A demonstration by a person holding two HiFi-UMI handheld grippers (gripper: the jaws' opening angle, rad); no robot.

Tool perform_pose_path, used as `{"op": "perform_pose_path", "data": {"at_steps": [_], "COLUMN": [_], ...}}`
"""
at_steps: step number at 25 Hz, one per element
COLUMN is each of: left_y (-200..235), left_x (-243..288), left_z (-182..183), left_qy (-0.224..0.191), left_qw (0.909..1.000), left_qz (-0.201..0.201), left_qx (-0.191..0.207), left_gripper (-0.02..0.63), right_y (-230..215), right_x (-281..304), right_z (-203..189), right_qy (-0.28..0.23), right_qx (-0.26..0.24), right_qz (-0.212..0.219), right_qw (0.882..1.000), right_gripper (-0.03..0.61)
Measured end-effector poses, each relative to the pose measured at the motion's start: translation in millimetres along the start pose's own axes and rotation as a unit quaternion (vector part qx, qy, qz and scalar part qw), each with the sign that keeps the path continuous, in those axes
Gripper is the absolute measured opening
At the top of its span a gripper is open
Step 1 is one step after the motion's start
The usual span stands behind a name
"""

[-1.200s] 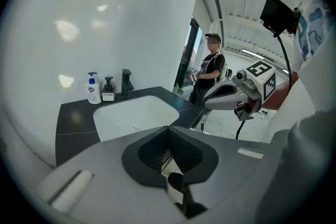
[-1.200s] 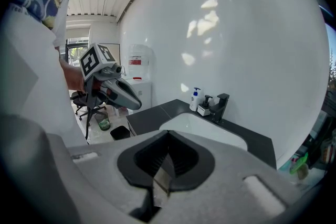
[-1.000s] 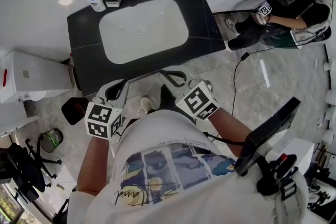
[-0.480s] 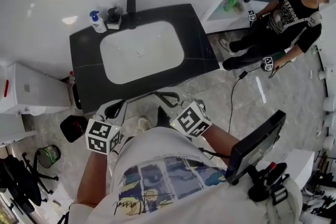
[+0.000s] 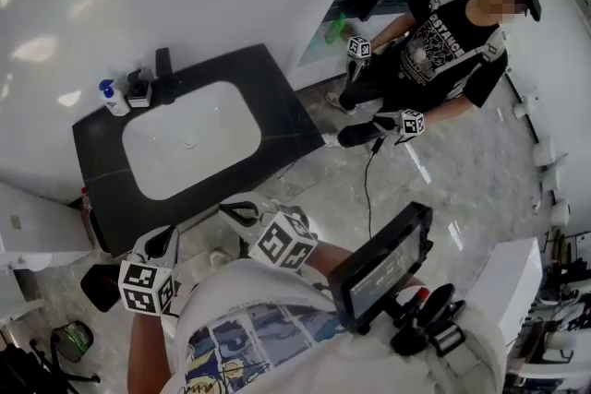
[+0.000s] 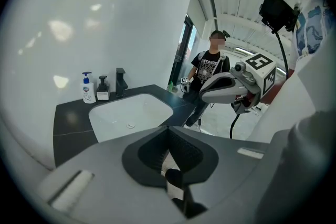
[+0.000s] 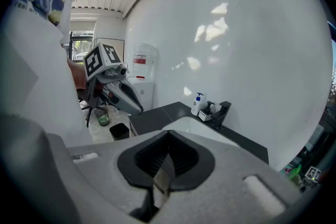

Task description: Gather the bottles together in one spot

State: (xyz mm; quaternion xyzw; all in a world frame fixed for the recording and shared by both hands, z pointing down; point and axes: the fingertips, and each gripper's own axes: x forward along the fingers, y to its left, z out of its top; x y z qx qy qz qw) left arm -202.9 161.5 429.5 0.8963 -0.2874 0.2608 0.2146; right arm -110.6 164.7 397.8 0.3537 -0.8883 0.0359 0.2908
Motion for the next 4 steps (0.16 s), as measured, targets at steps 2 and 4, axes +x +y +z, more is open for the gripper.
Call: {"op": "perform_pose_path", "data": {"at_steps": [2,4], "left_y": [1.1,0.2], "left_x": [-4.2,-7.3], "left_z": [-4.5,-7.2], "left_qy": [0.009,0.016], "left_qw": [0.9999,0.9998], "left_qz": [0.006,0.011], "left_qx": [-0.001,-0.002], "left_gripper": [0.002,0.002], "right_y": [6.6,13.8], "right_x": [2.2,4.0], "right_z": [1.7,3.7], "right_qy": [-0.003,-0.007], "right_qx": [0.003,0.007], "right_qz": [0.008,0.017], "right_qw": [1.0,1.0], "right_gripper": [0.002,0.002]}}
